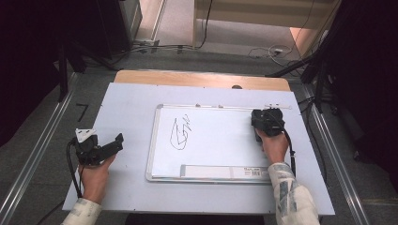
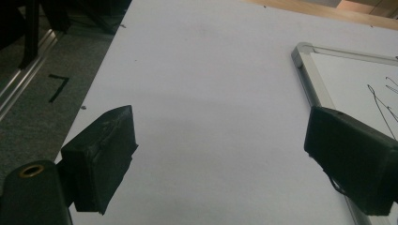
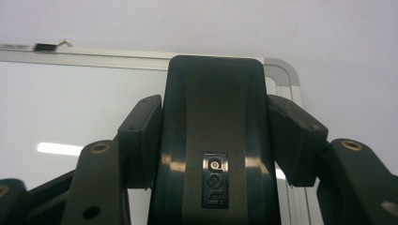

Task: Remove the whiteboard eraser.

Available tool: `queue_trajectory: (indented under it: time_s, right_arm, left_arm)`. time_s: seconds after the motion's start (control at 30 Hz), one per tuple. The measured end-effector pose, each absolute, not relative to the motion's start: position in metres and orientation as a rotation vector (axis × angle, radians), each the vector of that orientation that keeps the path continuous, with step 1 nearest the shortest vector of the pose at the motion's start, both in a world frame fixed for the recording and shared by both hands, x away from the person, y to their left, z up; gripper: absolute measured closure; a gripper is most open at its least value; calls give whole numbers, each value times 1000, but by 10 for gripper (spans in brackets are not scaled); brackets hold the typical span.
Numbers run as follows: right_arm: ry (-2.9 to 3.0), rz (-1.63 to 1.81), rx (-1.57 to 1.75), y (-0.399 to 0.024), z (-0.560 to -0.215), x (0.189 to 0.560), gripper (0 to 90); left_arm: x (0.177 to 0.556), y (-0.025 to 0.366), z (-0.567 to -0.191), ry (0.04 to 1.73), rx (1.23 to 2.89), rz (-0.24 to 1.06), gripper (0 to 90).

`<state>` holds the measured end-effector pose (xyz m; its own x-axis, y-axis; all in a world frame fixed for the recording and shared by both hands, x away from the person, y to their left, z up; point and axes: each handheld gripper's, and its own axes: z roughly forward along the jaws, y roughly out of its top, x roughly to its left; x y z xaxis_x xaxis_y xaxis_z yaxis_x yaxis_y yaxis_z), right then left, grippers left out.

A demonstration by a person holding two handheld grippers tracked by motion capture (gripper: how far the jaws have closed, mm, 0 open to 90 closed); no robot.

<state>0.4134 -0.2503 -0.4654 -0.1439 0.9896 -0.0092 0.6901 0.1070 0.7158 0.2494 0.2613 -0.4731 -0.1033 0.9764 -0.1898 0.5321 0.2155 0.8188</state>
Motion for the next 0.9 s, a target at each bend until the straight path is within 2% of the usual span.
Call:
queue_trajectory:
  time_s: [0.33, 0.9]
  right_arm:
    - [1940, 878, 1565, -224, -444, 398, 380]
    - [2076, 974, 1434, -158, -441, 382, 380]
  left_arm:
    - [249, 263, -473, 1751, 1410, 748, 96]
    - [249, 263, -473, 1751, 1414, 740, 96]
